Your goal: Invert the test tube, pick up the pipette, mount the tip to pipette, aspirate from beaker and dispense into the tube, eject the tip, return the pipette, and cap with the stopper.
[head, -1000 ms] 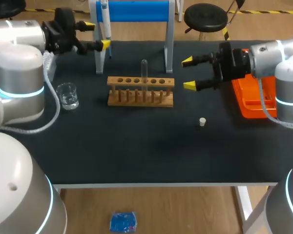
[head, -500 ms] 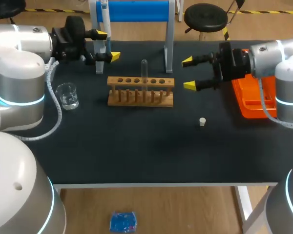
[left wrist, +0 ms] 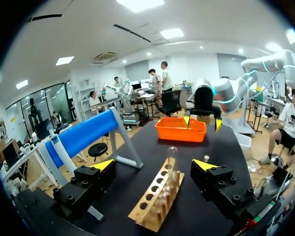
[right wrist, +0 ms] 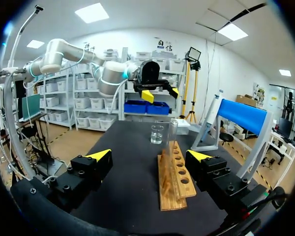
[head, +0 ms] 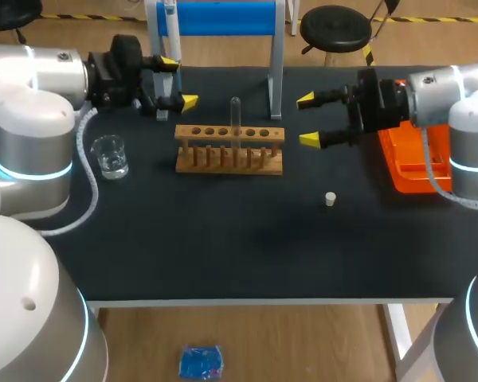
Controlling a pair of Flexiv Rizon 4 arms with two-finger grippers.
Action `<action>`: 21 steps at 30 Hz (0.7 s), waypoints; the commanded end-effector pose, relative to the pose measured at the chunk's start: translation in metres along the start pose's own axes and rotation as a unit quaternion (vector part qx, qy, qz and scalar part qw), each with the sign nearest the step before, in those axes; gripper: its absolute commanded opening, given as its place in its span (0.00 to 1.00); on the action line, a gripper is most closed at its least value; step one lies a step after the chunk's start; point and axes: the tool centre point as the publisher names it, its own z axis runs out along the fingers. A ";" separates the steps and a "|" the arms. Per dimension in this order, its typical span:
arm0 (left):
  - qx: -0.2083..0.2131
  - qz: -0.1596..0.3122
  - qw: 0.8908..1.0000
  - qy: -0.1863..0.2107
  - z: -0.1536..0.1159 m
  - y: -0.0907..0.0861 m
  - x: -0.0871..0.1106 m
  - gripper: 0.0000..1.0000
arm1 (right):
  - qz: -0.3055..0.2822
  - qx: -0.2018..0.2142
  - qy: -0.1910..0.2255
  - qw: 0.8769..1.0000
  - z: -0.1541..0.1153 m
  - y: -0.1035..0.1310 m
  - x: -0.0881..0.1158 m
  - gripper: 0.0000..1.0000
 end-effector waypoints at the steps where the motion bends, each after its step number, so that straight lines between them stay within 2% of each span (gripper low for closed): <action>1: 0.003 -0.006 1.000 -0.013 0.002 0.012 0.018 1.00 | -0.001 0.000 -0.001 1.000 0.000 -0.001 0.000 1.00; 11: 0.010 -0.012 0.999 -0.042 0.006 0.030 0.044 1.00 | -0.001 0.000 -0.001 1.000 0.000 -0.001 0.000 1.00; 21: 0.018 -0.041 0.998 -0.051 0.010 0.042 0.040 1.00 | -0.001 0.000 -0.001 1.000 0.000 -0.001 0.000 1.00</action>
